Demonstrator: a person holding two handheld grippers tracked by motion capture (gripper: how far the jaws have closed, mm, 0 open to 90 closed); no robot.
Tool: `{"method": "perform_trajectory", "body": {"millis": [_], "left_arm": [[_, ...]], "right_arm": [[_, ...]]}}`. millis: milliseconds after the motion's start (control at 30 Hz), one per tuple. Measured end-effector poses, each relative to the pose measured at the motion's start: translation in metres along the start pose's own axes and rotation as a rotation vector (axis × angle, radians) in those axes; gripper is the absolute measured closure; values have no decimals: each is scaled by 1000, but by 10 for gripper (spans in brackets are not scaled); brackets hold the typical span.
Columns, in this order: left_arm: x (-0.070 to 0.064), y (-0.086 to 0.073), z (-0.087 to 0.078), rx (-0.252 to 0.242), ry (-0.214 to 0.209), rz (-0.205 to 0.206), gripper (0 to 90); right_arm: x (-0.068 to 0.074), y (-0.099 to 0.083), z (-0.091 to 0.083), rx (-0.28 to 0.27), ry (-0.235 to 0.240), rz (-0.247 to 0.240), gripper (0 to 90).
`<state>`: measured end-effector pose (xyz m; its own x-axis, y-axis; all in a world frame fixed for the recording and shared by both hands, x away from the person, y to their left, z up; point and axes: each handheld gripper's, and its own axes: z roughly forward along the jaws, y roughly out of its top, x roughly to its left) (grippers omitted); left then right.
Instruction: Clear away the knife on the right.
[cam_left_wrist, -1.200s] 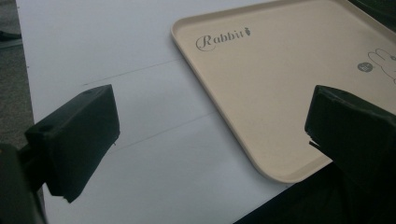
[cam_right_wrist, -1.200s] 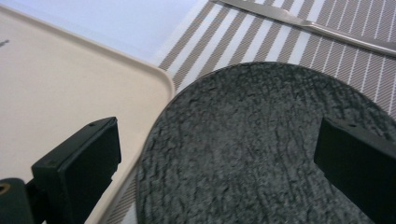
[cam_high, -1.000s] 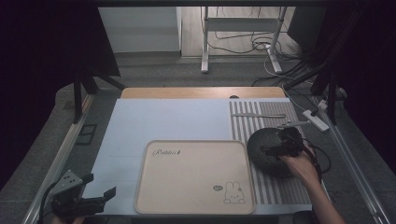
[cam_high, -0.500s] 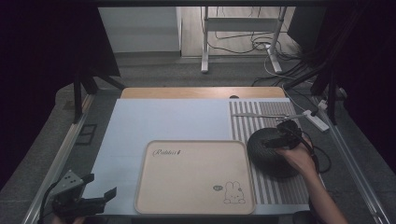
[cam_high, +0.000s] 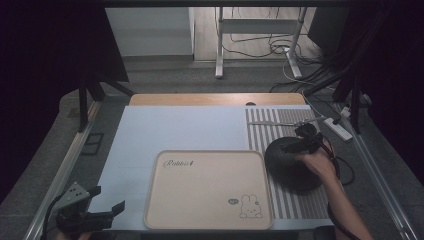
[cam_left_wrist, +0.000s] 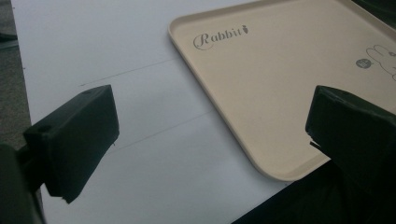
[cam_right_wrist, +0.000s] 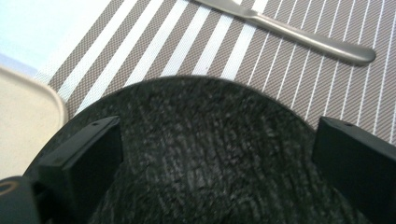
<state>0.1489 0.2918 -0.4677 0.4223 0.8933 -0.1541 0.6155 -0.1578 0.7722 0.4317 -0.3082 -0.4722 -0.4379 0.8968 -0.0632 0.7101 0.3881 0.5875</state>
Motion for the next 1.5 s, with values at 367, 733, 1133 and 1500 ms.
{"method": "perform_trajectory", "body": {"millis": [367,733,1133,1500], "left_arm": [[0,0,0,1,-2,-3,30],[0,0,0,3,-1,-1,30],[0,0,1,7,2,-2,32],[0,0,1,11,4,-1,33]], "right_arm": [[-11,19,9,4,17,-7,434],[-28,32,30,56,87,4,875],[-51,52,51,17,44,47,899],[-78,61,73,0,-53,90,899]]}}
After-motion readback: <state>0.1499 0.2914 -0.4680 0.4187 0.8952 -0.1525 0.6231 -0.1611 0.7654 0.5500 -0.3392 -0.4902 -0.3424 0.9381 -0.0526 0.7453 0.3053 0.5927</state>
